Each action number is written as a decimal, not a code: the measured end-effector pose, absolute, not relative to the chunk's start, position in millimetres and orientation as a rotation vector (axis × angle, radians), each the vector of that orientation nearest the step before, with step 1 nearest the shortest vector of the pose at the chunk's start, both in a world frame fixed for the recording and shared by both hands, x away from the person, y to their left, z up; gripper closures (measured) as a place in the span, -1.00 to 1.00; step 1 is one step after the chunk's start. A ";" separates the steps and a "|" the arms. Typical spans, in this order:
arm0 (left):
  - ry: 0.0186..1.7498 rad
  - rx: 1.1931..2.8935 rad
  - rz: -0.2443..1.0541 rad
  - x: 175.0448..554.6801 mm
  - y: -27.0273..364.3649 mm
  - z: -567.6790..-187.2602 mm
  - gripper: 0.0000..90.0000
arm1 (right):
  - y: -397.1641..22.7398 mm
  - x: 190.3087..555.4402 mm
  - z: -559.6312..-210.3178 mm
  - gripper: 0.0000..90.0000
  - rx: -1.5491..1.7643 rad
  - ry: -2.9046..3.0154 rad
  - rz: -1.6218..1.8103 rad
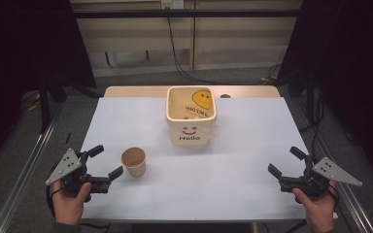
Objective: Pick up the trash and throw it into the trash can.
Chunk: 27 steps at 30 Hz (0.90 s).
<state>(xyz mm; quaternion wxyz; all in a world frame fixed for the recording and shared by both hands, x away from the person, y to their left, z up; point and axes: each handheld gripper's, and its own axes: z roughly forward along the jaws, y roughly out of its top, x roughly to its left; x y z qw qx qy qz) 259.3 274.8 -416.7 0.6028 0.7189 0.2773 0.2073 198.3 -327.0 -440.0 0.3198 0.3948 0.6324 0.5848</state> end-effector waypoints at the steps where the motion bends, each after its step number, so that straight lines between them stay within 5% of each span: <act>1: 0.650 1.663 0.483 259.4 272.9 -415.3 -1.00 | -326.7 198.4 -439.9 -1.00 1.036 1.665 1.538; 27: 0.604 1.654 0.489 302.7 239.1 -321.6 -1.00 | -325.9 199.2 -440.1 -1.00 1.038 1.671 1.538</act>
